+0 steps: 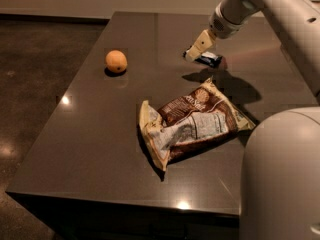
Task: Pick rxbar blueberry
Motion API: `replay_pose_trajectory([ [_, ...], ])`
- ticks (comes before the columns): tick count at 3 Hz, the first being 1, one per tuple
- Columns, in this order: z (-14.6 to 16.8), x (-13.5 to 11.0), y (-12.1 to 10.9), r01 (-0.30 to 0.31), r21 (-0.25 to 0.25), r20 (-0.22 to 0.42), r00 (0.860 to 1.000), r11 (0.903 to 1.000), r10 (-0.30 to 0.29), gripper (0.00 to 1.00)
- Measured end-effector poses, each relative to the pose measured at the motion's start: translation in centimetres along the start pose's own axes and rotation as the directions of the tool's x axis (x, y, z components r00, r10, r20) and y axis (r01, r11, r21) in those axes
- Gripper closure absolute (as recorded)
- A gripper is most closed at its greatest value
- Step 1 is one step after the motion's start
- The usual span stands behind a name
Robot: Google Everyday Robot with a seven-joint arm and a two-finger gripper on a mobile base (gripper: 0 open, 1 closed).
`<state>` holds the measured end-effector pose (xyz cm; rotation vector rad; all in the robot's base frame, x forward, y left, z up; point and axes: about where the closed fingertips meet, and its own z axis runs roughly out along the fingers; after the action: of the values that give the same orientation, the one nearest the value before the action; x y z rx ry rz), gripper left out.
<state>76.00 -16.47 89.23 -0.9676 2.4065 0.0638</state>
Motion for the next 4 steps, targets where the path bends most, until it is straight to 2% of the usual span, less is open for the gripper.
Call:
replay_pose_trajectory([
  [1,1.9,0.9,-1.7,-0.079,0.0,0.014,0.997,0.9969,0.079,0.0],
  [2,3.9,1.5,-2.2,-0.121,-0.016,0.004,0.993,0.9925,0.121,0.0],
  [4,6.6,2.0,-2.1,-0.153,-0.041,-0.026,0.988,0.9874,0.152,0.0],
])
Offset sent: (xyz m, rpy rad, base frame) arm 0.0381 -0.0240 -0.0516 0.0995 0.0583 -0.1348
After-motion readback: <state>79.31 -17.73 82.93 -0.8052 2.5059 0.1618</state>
